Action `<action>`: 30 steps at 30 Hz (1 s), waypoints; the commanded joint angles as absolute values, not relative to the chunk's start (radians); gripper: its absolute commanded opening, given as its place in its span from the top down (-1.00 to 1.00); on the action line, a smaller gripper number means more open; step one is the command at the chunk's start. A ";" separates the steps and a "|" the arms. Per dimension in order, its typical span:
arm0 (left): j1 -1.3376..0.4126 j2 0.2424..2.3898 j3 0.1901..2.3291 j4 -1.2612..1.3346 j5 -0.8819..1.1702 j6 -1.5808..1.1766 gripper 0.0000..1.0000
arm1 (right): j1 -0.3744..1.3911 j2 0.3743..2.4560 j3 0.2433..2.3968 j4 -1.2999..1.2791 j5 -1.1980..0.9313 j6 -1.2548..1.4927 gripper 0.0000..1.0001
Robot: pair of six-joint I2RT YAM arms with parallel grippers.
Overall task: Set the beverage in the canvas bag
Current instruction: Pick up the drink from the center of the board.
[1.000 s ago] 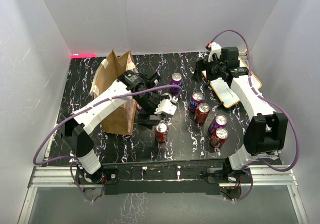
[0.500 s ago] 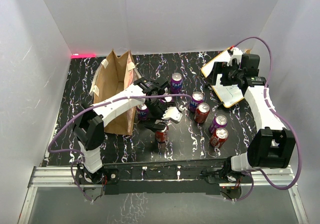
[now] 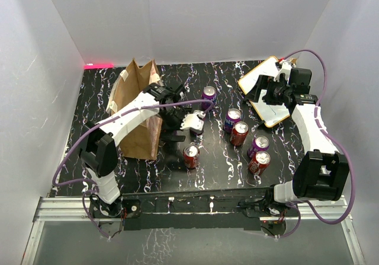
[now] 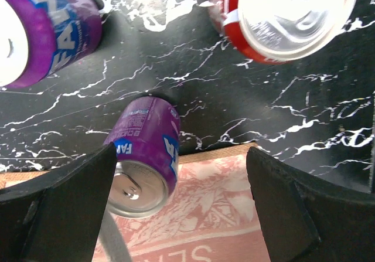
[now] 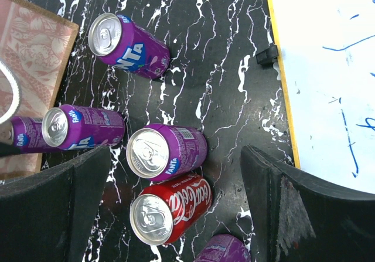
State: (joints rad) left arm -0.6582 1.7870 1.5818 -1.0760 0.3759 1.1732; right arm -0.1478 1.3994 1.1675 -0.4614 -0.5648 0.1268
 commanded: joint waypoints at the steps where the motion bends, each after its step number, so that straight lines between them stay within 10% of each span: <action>1: -0.622 1.756 1.575 -1.075 0.337 1.213 -0.79 | -0.155 1.375 1.167 -0.390 -0.597 0.153 -0.92; 30: -0.566 1.833 1.574 -1.065 0.234 1.306 -0.80 | -0.185 1.330 1.111 -0.385 -0.613 0.184 -0.91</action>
